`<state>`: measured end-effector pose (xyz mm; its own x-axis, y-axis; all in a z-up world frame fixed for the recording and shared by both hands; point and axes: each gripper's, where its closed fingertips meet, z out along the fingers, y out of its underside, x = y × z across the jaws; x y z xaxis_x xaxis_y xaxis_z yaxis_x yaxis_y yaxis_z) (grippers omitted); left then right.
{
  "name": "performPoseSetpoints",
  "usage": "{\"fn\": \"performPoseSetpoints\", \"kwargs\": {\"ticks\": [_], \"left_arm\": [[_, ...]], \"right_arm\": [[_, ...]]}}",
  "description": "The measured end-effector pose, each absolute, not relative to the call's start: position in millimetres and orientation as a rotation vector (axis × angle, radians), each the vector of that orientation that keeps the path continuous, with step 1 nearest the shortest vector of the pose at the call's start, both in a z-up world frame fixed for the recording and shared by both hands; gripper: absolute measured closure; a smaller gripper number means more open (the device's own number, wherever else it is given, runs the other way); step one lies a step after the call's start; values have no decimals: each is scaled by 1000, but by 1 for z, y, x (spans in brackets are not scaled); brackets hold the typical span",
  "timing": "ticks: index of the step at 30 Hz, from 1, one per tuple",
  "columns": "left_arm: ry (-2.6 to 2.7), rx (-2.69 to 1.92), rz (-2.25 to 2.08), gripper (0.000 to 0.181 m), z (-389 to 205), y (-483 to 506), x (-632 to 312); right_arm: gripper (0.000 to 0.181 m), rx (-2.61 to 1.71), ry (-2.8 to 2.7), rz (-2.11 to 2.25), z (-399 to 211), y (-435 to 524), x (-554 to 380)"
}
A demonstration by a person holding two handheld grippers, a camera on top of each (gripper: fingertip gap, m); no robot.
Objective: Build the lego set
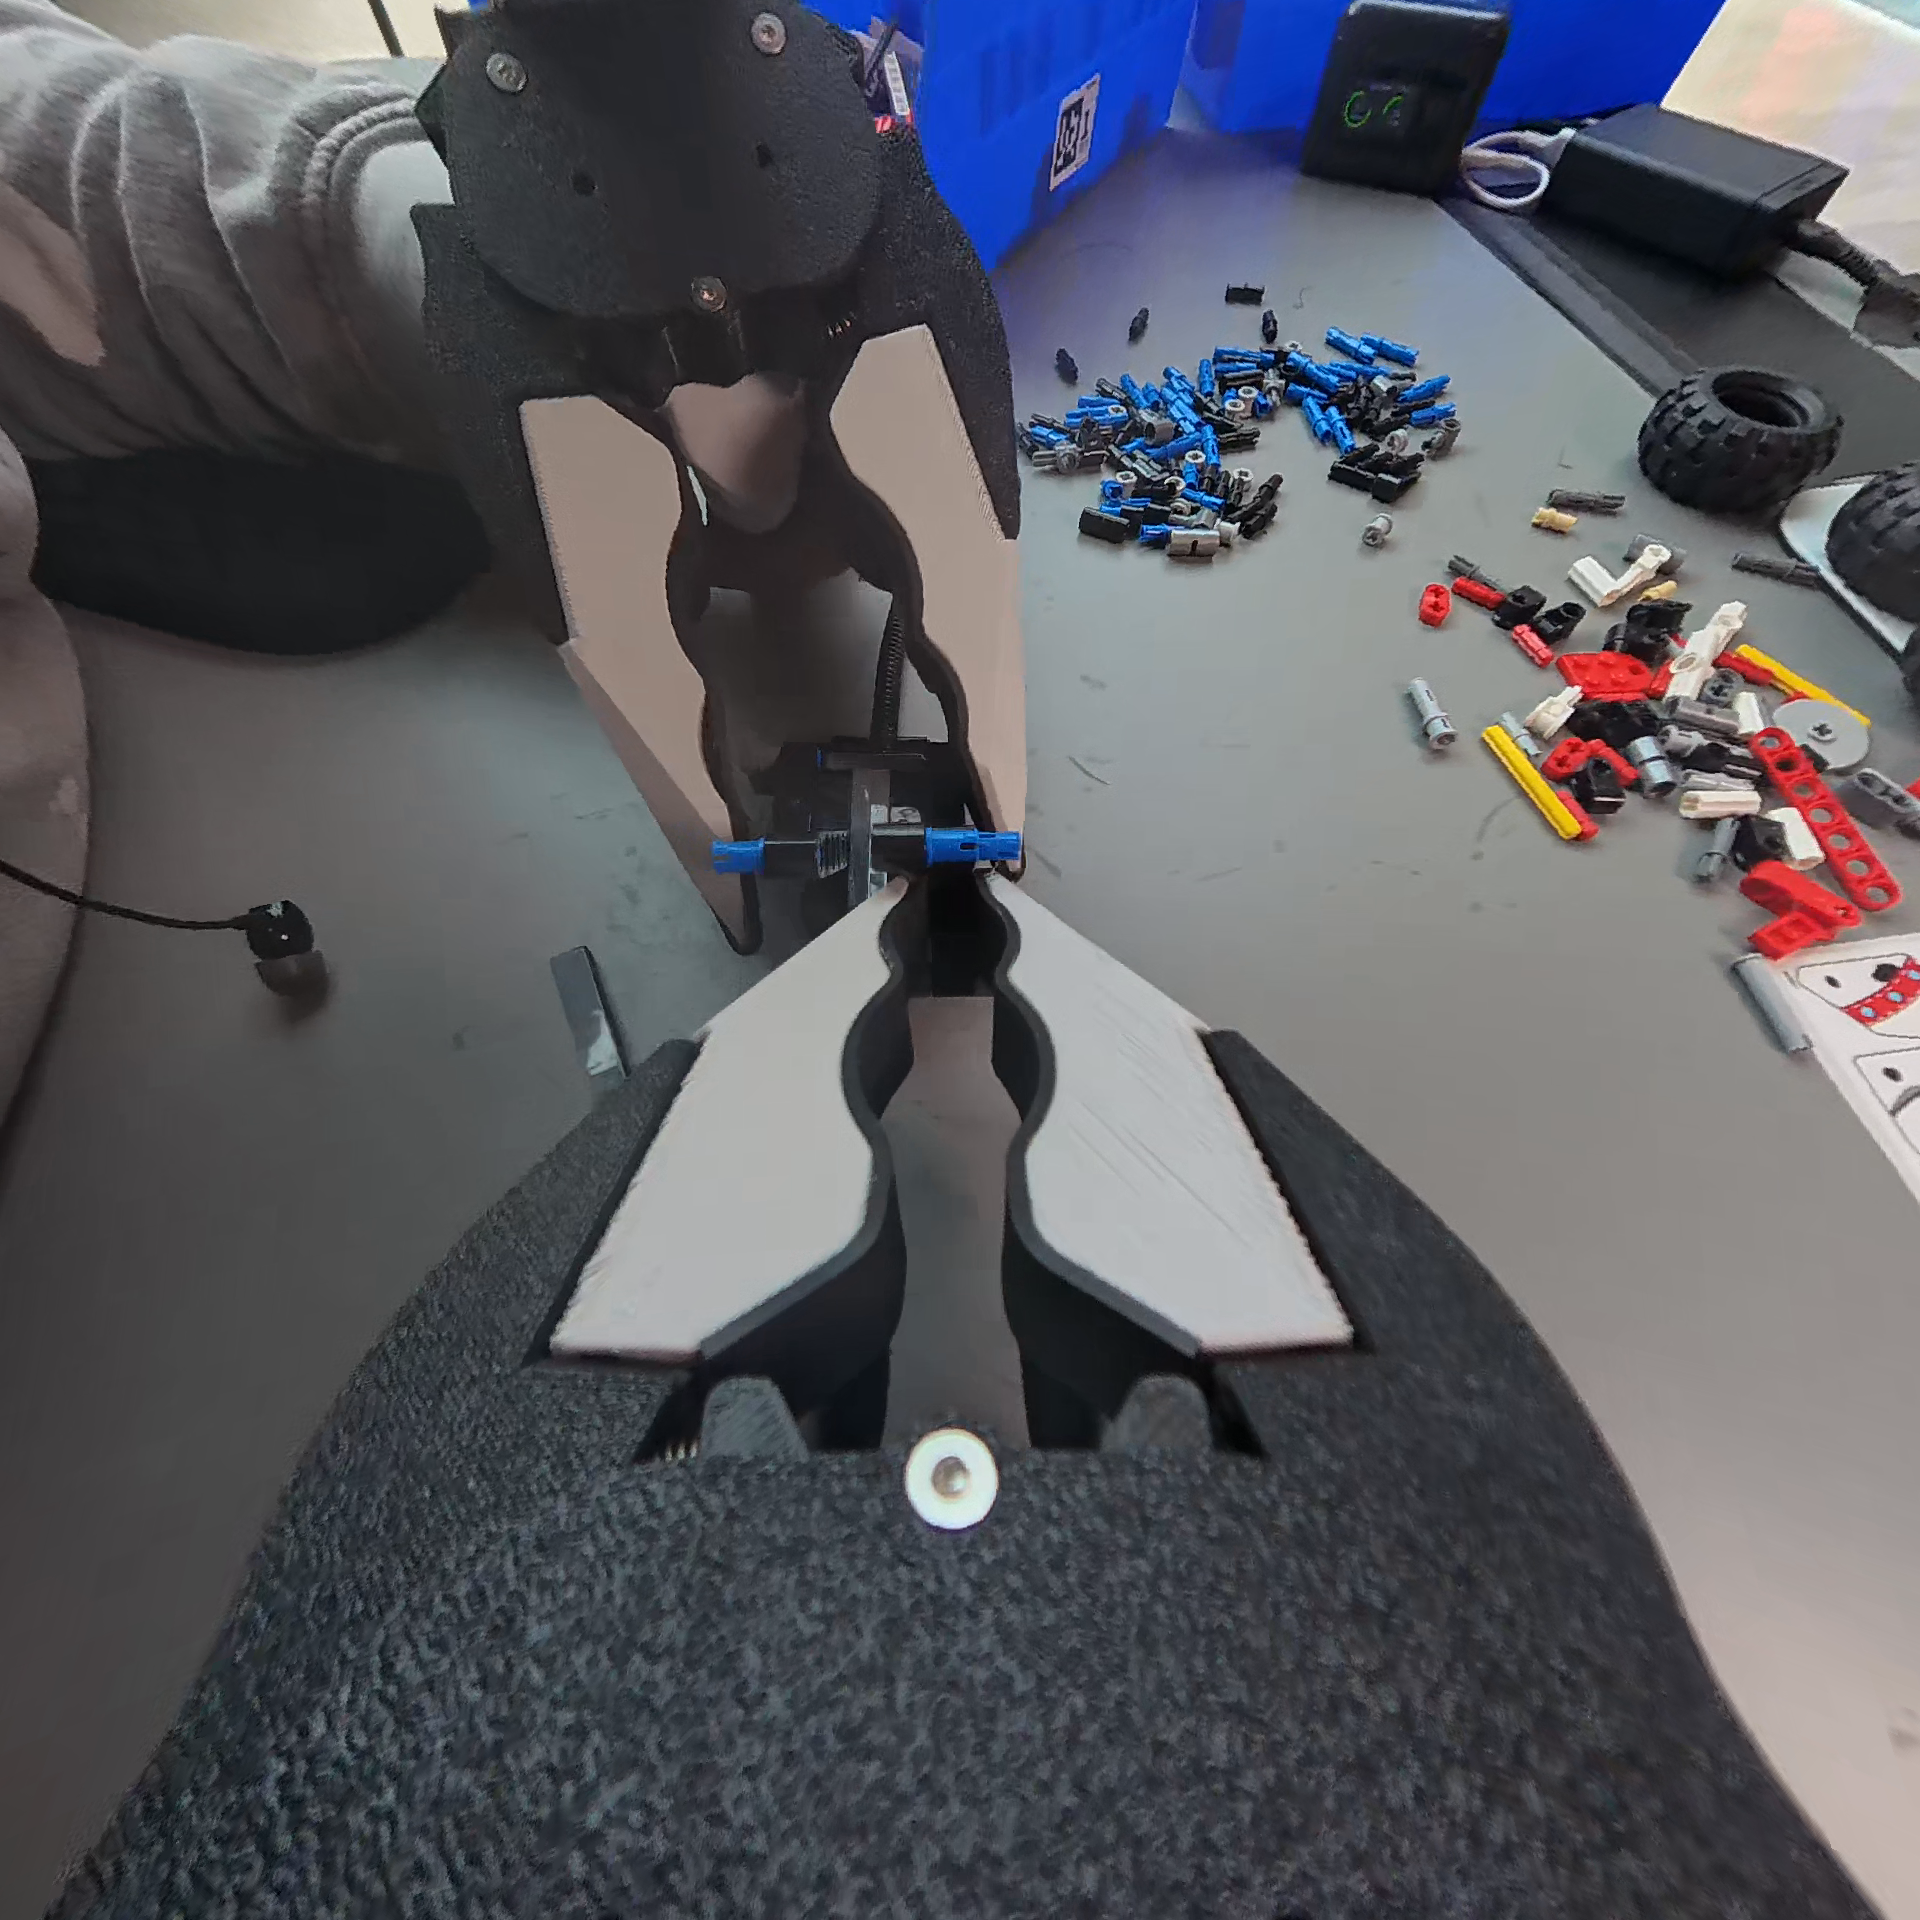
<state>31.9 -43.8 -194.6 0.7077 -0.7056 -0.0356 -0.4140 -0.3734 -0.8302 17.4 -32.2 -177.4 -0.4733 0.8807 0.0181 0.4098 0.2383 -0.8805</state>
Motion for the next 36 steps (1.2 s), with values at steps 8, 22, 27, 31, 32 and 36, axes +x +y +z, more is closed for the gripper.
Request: {"fn": "performPoseSetpoints", "kwargs": {"ticks": [8, 22, 27, 31, 32, 36], "left_arm": [[797, -1943, -563, 151, -172, -49, 34], [767, -2015, -558, 156, -177, -47, 32], [781, -2027, -613, 166, -177, -51, 38], [763, -2049, -682, 169, -178, -52, 40], [759, -2051, -694, 169, -178, -52, 40], [753, -2049, -717, 170, -179, -51, 41]], "right_arm": [[173, -1052, -2004, 1165, -175, -35, 22], [173, -973, -2042, 1188, -174, -43, 27], [174, -964, -2044, 1194, -173, -43, 28], [174, -965, -2046, 1202, -173, -43, 28], [174, -969, -2046, 1204, -173, -43, 28], [174, -992, -2050, 1218, -174, -42, 28]]}}
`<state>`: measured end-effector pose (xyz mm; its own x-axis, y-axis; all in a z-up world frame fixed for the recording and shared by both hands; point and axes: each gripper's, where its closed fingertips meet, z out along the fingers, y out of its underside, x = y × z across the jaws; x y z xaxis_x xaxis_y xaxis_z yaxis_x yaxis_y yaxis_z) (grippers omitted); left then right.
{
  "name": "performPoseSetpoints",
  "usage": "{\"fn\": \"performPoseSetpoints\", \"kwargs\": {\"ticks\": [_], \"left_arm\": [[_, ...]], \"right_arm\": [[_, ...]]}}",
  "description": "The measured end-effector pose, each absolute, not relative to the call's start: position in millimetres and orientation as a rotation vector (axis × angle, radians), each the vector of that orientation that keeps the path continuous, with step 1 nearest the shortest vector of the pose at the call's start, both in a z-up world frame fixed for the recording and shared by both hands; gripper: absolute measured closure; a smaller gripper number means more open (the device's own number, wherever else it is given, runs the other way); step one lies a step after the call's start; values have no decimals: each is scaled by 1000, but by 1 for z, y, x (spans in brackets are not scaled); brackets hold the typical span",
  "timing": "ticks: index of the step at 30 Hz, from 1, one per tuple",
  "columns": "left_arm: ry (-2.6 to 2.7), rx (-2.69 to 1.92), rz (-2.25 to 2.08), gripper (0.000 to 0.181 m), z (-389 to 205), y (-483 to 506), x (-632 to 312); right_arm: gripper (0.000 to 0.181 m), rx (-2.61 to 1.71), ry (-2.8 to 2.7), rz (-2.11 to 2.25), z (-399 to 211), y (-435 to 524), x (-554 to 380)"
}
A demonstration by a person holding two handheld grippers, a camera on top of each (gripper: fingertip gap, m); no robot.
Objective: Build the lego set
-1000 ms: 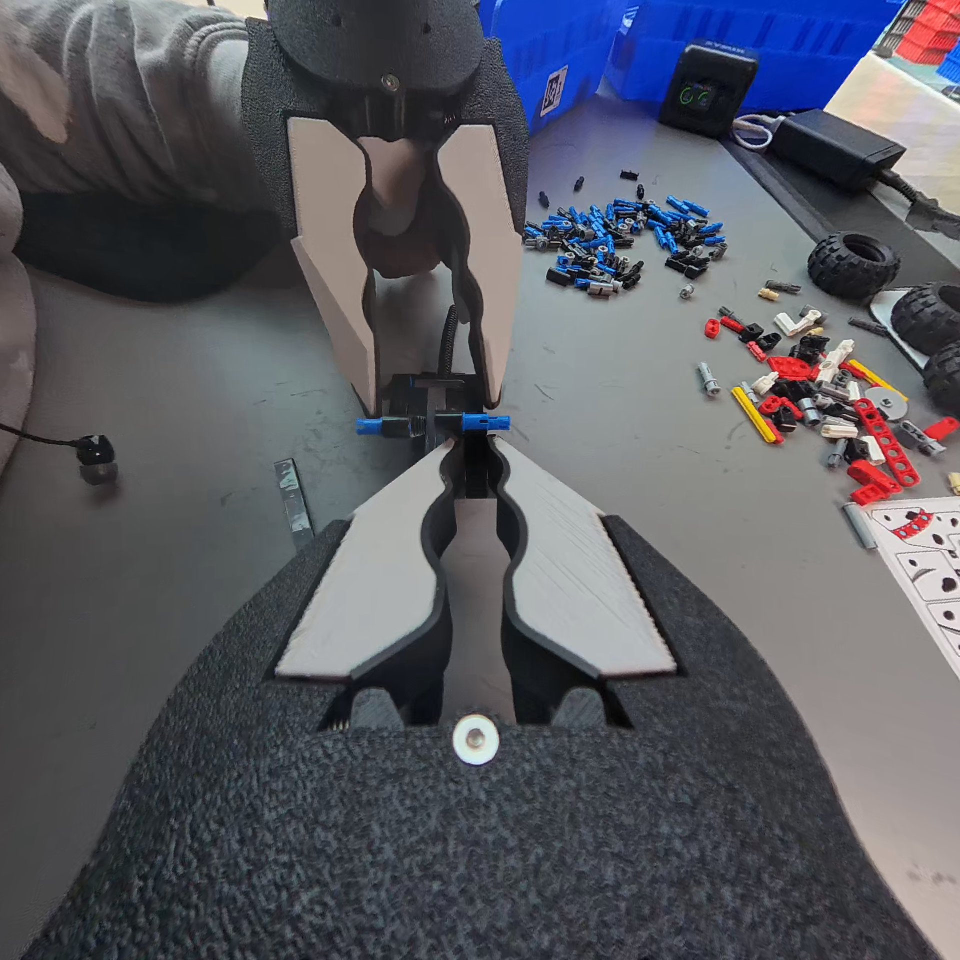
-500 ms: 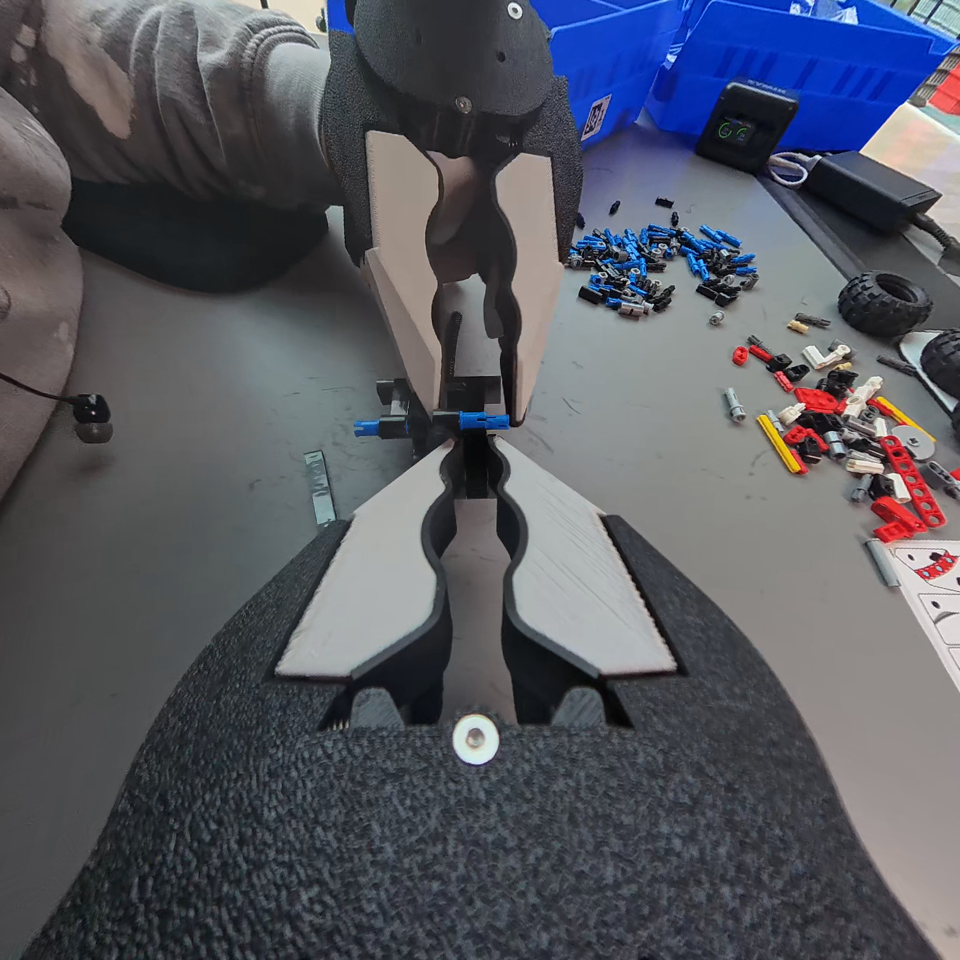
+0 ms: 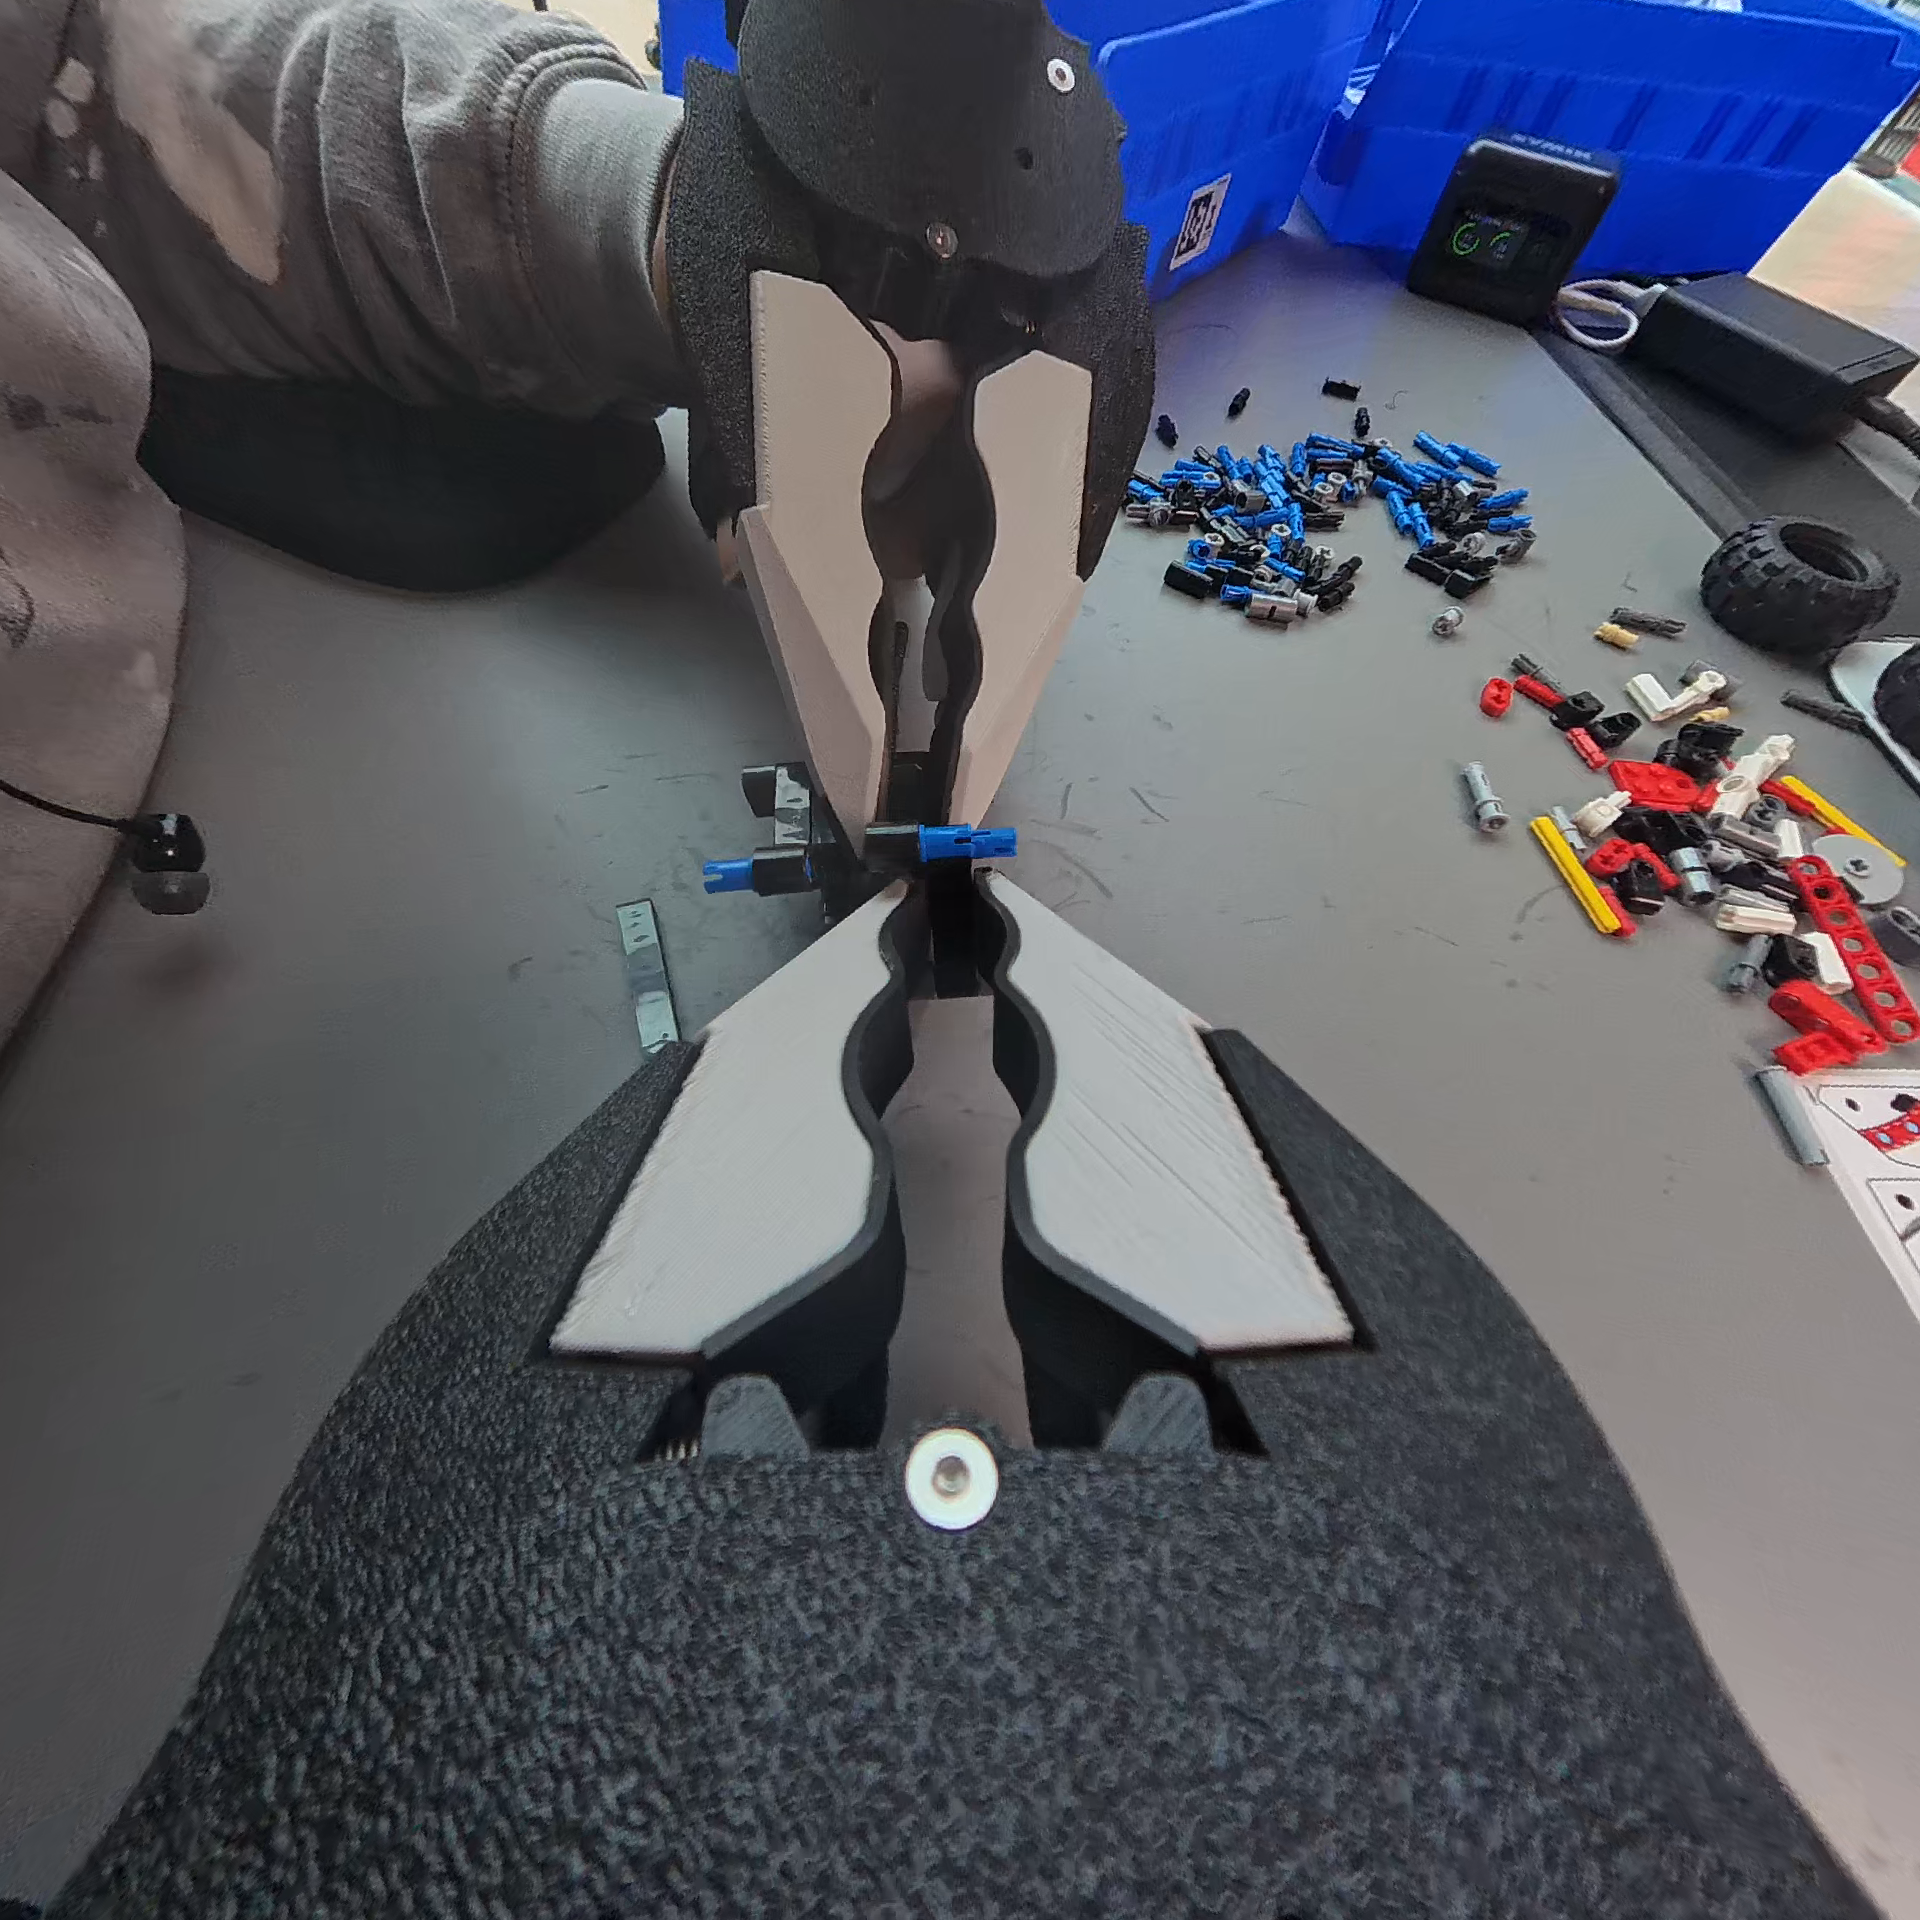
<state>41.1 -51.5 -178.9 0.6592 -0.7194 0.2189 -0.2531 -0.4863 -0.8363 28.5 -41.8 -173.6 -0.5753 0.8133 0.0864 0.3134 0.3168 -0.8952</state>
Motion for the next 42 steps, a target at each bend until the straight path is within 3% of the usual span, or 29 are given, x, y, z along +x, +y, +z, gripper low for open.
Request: {"fn": "performPoseSetpoints", "kwargs": {"ticks": [21, 42], "left_arm": [[909, -1971, -610, 174, -185, -55, 37], [829, -1998, -665, 167, -182, -56, 41]], "right_arm": [[174, -1441, -2022, 1491, -182, -44, 26], [170, -1056, -2050, 1259, -173, -46, 28]]}}
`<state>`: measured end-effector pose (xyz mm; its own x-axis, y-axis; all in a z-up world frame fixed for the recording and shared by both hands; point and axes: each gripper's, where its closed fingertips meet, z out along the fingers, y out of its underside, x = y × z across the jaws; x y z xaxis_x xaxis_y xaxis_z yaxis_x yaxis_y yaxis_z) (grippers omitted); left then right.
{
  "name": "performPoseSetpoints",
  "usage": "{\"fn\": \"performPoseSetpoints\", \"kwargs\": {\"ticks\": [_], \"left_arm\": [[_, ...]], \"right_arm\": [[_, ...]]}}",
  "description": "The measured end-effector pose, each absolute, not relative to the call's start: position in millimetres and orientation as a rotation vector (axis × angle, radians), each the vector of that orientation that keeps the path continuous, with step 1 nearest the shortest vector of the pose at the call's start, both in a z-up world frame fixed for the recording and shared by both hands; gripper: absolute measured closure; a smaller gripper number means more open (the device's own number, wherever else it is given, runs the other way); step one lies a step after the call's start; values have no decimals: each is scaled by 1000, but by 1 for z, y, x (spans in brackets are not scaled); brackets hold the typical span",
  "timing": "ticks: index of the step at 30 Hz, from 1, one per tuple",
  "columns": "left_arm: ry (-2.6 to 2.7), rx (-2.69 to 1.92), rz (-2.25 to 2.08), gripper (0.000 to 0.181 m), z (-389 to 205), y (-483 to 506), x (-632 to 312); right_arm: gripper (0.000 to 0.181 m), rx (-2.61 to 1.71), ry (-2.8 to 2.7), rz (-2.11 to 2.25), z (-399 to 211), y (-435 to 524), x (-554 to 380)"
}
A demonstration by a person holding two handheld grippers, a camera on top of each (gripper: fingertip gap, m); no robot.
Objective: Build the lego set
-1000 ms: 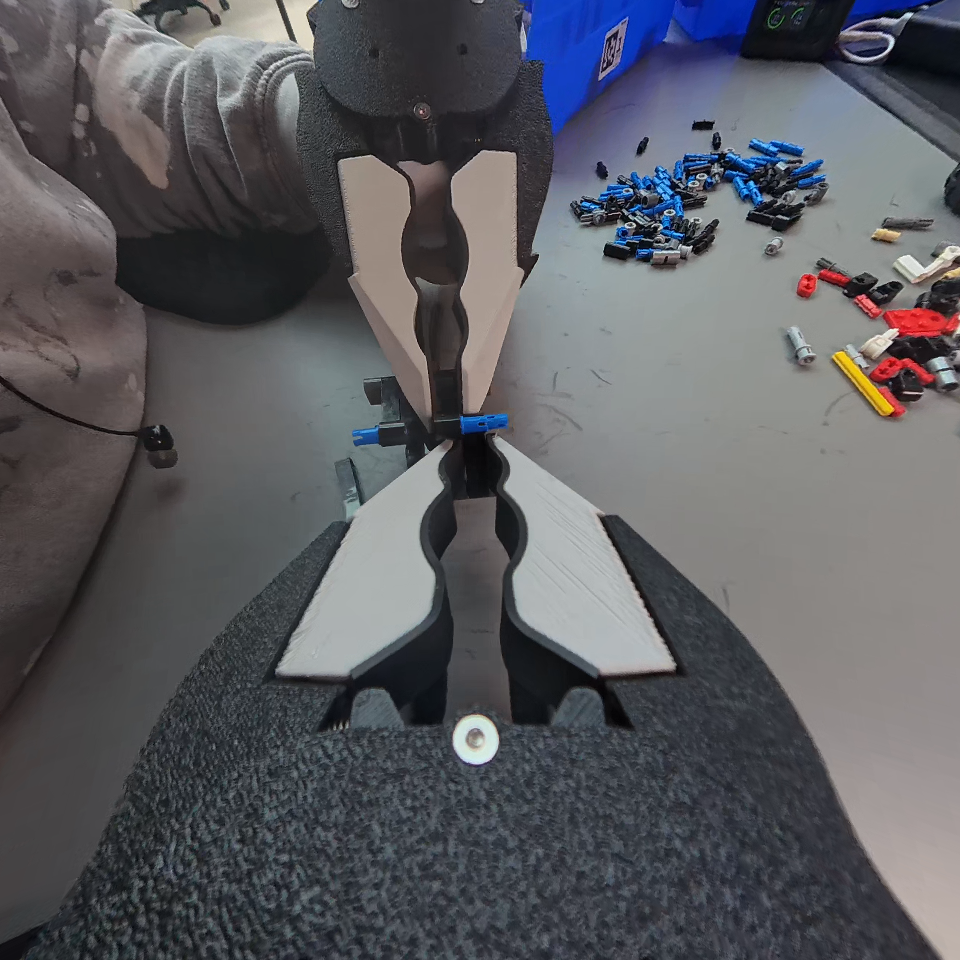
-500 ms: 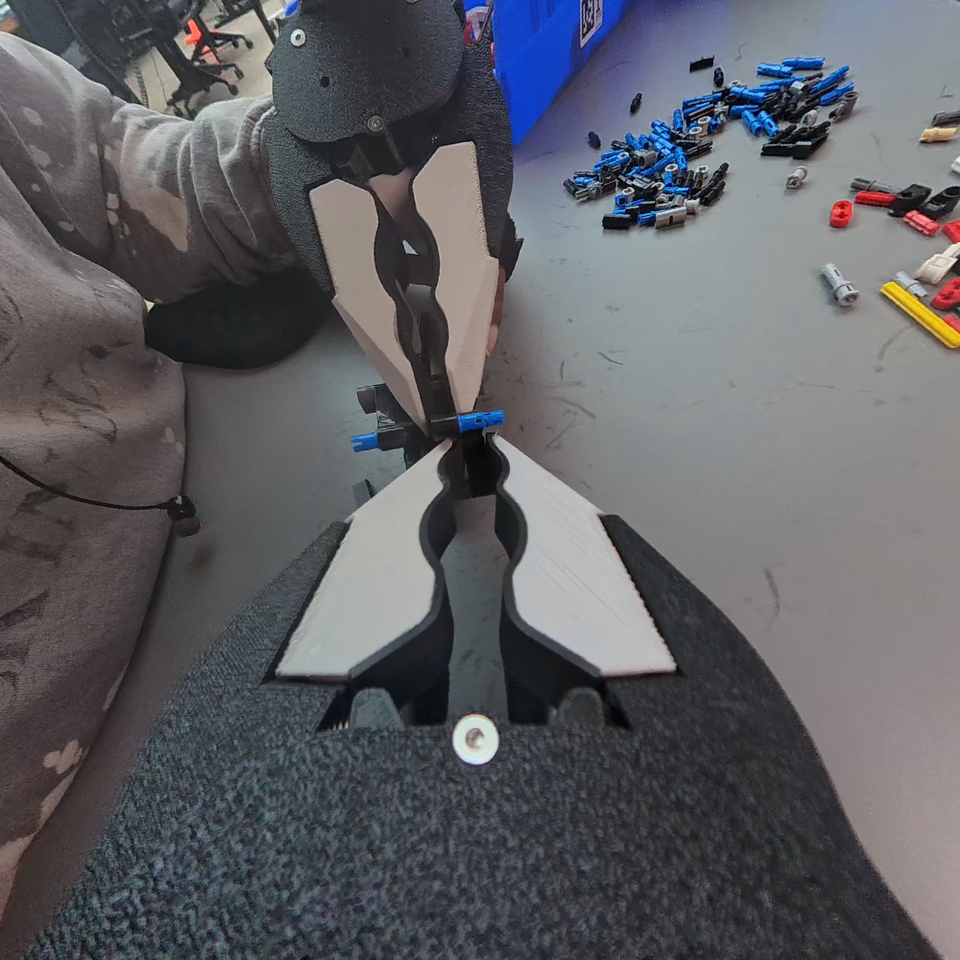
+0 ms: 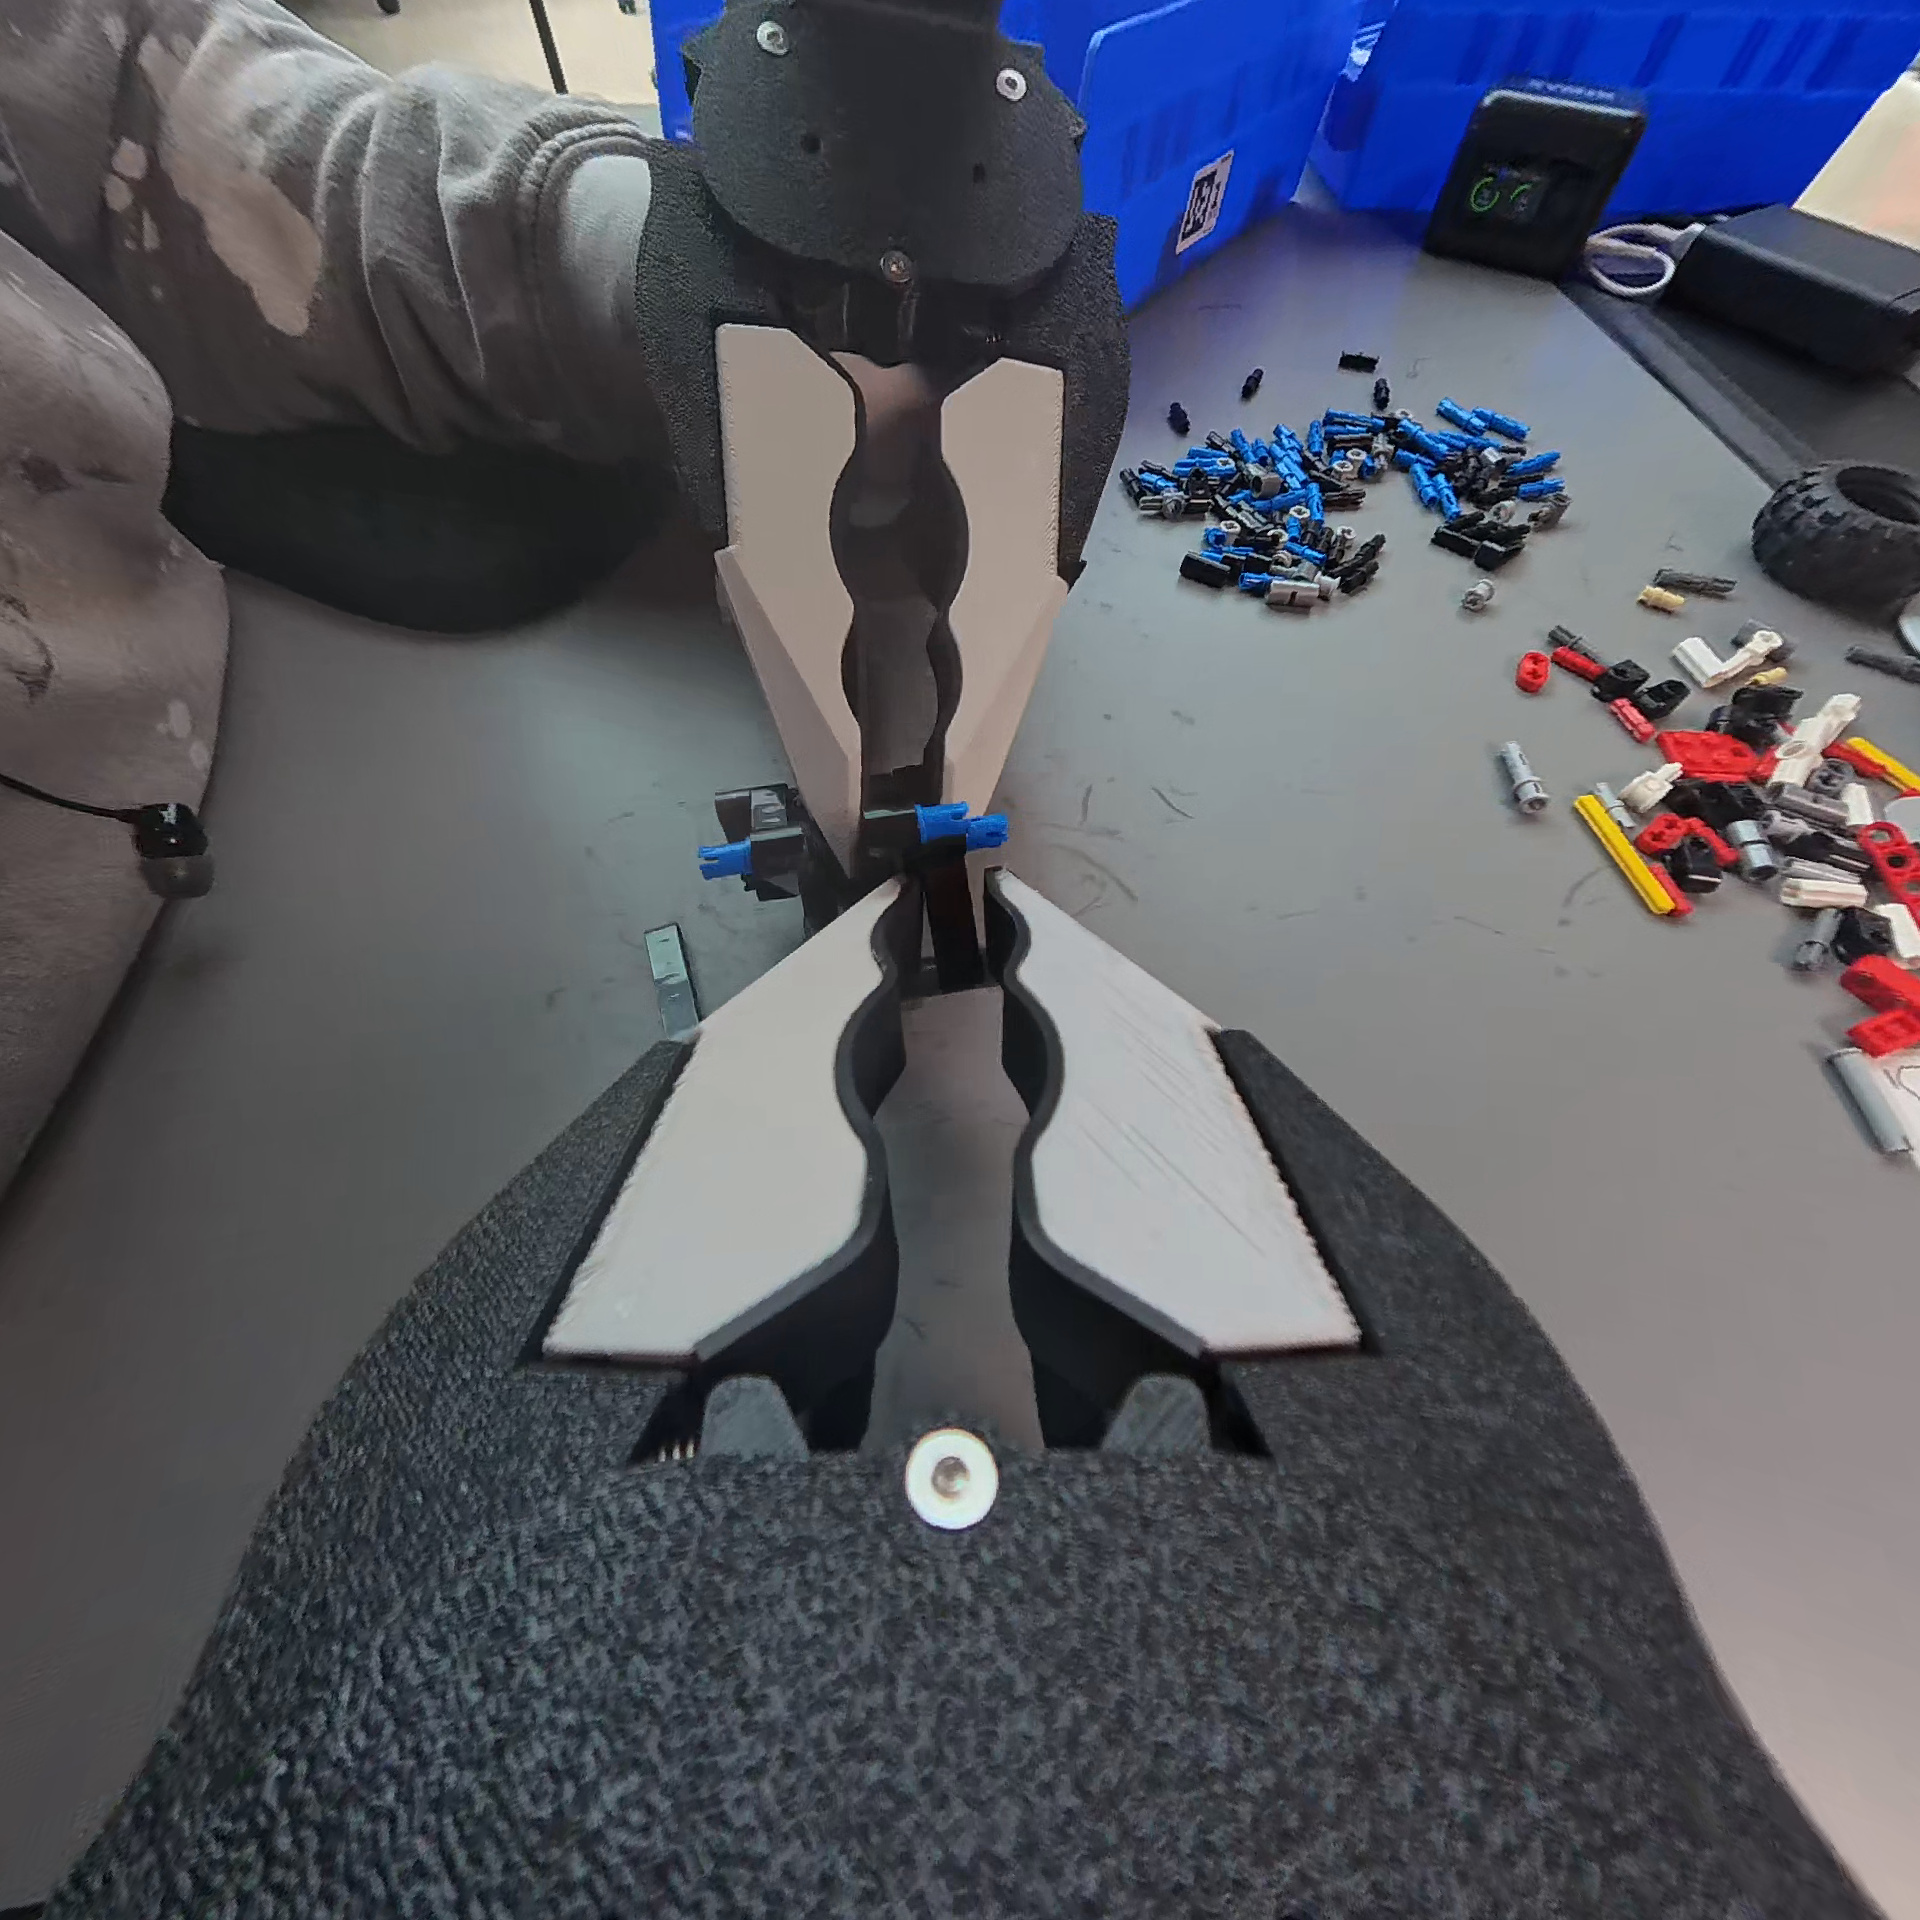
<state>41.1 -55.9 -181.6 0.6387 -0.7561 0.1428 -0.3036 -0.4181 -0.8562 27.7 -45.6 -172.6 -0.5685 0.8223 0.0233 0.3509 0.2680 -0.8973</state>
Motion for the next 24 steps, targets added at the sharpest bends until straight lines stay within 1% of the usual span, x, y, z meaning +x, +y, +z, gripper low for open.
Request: {"fn": "performPoseSetpoints", "kwargs": {"ticks": [7, 8, 9, 13, 24], "left_arm": [[786, -2061, -668, 166, -184, -56, 43], [802, -2055, -664, 167, -184, -57, 44], [836, -2043, -653, 172, -184, -60, 45], [988, -1972, -597, 173, -184, -68, 54], [1072, -1912, -640, 174, -186, -74, 59]], "right_arm": [[173, -972, -2075, 1179, -176, -47, 28], [173, -949, -2075, 1169, -176, -48, 29], [173, -923, -2078, 1168, -175, -51, 31], [175, -849, -2136, 1204, -174, -60, 41], [175, -951, -2220, 1365, -179, -64, 45]]}}
